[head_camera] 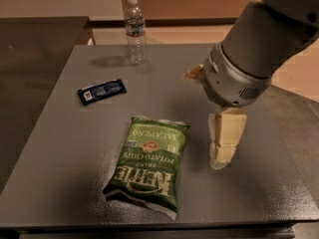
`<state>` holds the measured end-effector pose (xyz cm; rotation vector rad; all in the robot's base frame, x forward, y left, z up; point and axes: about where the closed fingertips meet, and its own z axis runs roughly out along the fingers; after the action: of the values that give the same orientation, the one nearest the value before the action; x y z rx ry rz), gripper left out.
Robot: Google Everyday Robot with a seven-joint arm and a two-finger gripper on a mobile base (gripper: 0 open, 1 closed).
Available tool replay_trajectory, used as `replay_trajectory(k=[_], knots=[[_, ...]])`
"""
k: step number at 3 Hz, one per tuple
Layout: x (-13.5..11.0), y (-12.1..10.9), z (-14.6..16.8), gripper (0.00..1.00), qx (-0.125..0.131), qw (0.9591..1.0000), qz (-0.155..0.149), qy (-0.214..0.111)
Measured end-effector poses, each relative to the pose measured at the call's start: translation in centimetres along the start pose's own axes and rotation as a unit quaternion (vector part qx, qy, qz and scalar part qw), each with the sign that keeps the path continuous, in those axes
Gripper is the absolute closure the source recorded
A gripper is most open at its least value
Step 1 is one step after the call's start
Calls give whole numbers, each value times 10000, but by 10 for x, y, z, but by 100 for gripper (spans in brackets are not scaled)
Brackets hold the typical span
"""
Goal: Pick green jalapeno chip bag
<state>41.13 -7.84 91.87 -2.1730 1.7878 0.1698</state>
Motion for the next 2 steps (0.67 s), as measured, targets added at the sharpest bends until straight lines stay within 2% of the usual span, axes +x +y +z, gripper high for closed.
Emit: replay_trajectory(k=[1,2], knots=[[-26,-3,26,0,-231,9991,-345,-116],[-41,-7,48,0,-424,9975,-561,-92]])
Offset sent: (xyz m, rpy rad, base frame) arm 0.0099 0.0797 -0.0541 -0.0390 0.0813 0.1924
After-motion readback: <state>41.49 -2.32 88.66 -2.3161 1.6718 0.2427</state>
